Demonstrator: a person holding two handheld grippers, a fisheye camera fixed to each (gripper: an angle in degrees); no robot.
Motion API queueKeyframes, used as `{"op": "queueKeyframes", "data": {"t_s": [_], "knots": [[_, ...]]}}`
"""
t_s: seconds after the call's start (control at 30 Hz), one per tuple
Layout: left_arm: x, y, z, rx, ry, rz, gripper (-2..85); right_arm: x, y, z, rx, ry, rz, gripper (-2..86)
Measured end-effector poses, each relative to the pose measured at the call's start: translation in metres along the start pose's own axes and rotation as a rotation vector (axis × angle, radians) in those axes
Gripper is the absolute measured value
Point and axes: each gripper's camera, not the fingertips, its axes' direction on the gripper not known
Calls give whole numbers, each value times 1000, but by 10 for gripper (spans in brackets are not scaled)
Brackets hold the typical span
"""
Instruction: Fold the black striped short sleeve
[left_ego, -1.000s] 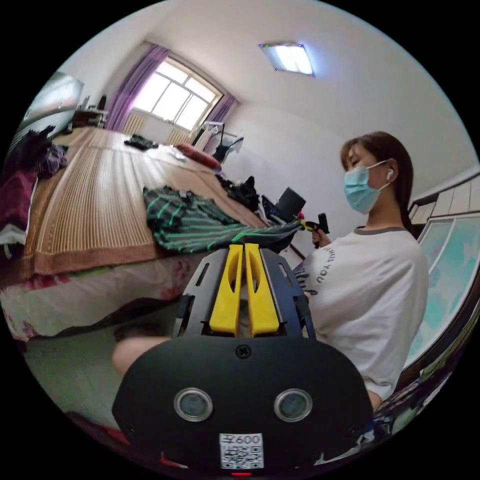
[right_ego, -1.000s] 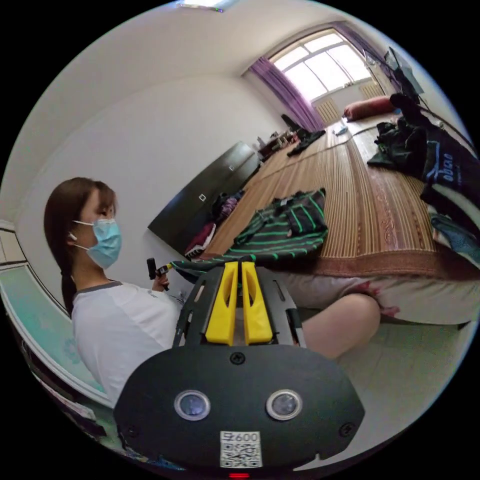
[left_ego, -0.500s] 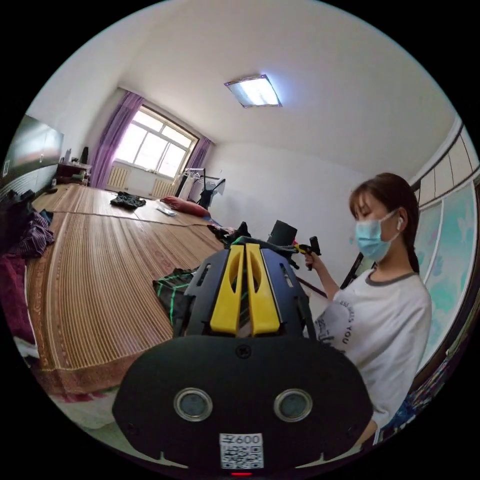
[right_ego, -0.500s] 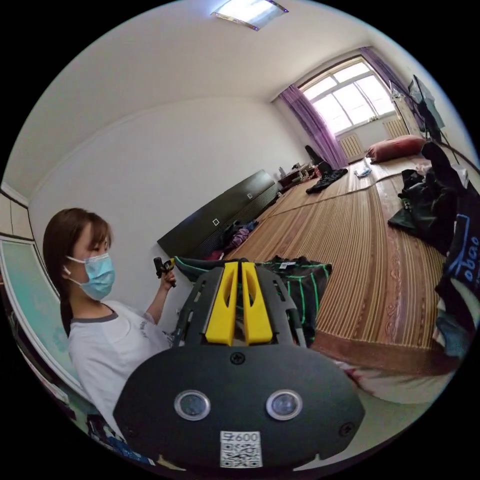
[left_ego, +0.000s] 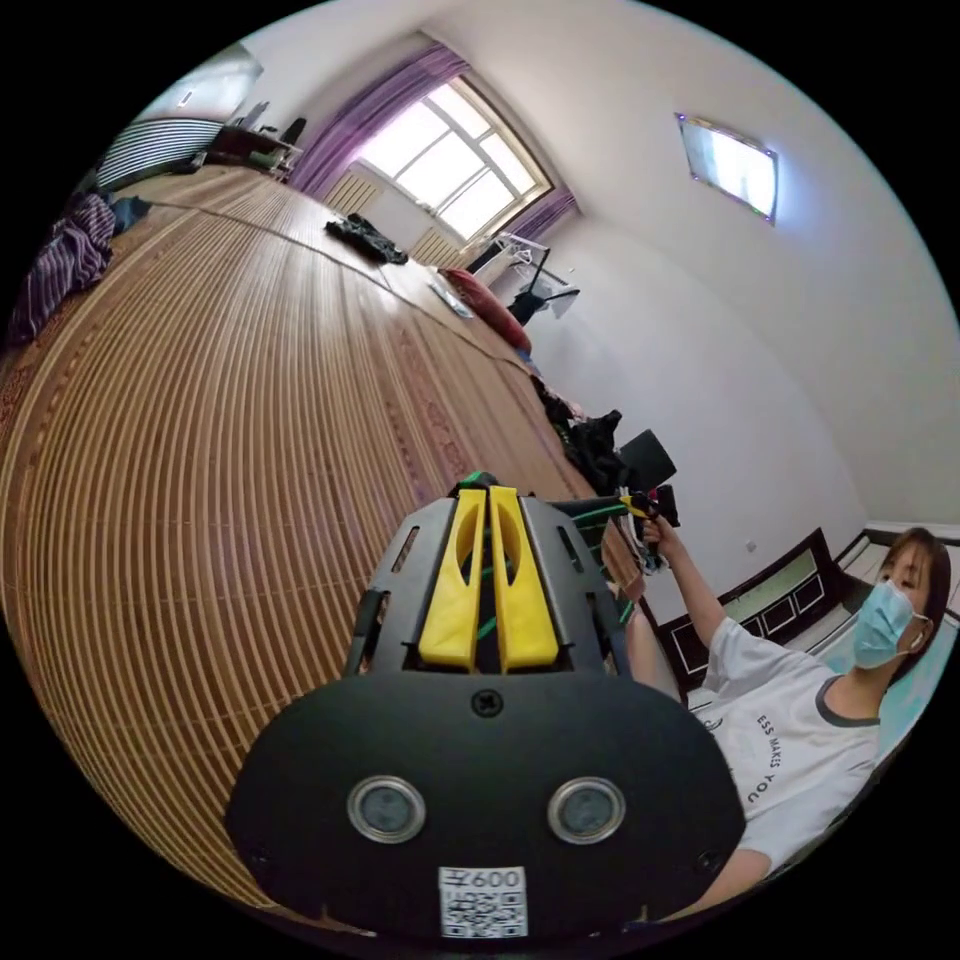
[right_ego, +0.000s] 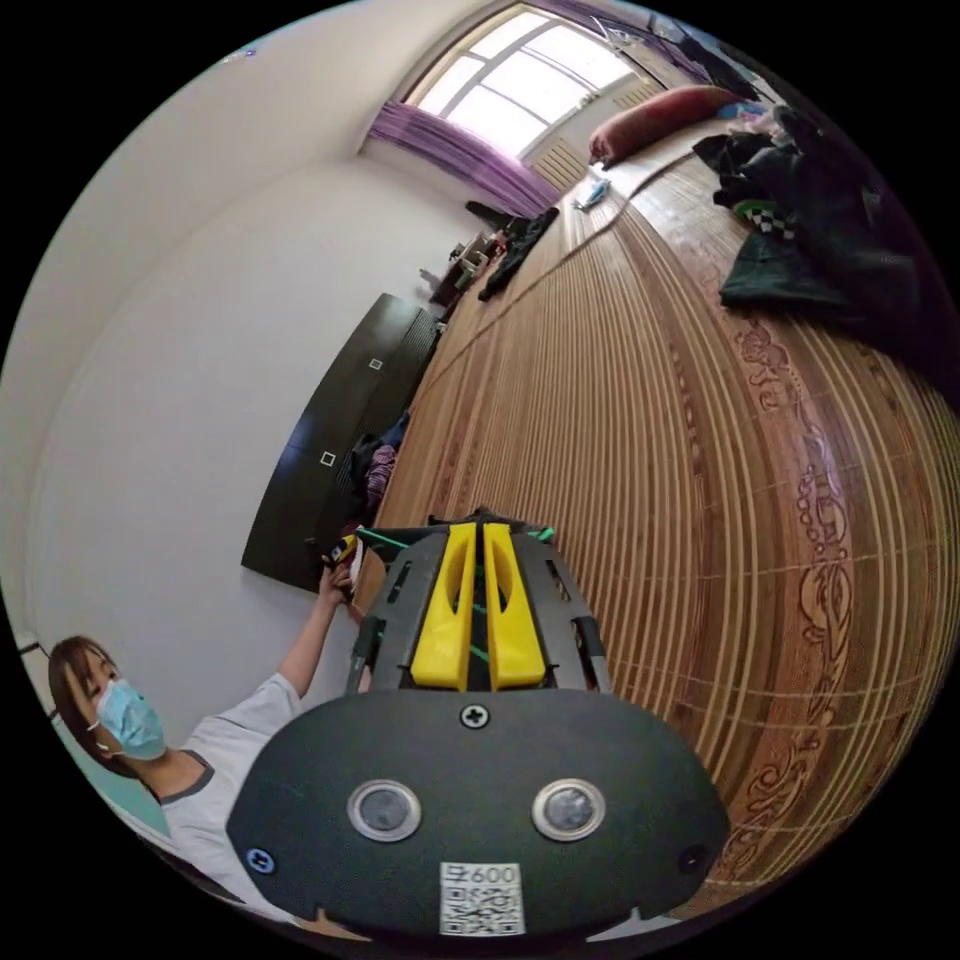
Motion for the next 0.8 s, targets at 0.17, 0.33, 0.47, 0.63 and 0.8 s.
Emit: {"op": "queueKeyframes", "data": {"t_s": [0.17, 0.33, 0.47, 0.63, 0.8], "knots": [[-23, -30, 39, 34, 32, -72, 13, 58, -39, 34, 10, 43, 58, -3], [-20, -40, 61, 45, -374, -180, 34, 132, -44, 46, 115, 53, 198, 48], [58, -31, 89, -29, -477, 96, 23, 105, -28, 59, 143, 307, -36, 41], [168, 18, 208, -345, -398, 437, 7, -5, -13, 216, -139, 293, -563, -4], [189, 57, 291, -450, -482, 490, 5, -88, 20, 426, -350, 128, -775, -8]]}}
